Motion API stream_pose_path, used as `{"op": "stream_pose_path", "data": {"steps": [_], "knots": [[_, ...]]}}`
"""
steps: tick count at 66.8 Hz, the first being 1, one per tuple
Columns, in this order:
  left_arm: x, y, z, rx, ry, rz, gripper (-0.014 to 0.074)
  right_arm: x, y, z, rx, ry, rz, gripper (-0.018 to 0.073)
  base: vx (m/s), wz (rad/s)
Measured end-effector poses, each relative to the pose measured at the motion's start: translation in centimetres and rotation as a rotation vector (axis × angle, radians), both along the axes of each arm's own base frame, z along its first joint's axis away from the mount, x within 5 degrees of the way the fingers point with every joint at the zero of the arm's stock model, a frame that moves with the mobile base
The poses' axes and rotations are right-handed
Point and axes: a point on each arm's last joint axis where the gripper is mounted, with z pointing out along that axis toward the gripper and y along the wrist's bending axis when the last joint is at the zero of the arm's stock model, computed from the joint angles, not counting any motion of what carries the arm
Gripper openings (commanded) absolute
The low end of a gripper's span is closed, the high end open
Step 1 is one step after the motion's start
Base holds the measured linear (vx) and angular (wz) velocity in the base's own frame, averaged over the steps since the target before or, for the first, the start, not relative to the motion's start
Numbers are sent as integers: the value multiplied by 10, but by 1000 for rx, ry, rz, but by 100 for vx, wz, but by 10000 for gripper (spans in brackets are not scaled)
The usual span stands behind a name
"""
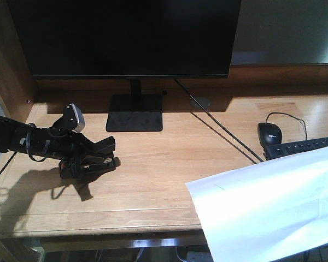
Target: Grab stapler and paper to desk for stapling
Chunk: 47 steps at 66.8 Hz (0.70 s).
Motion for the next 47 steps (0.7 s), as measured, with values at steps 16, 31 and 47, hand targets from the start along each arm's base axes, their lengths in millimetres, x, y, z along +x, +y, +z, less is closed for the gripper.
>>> {"op": "stream_pose_path", "data": {"steps": [16,31,47], "knots": [[-2,0,-3,45,-3,-42,384,0,0,0,0,0,0,-5,0,0],[-3,1,3,67,-21,-65,401,0,0,0,0,0,0,-5,0,0],[-4,1,36,73,-103,-65,270,0,0,0,0,0,0,-5,0,0]]}}
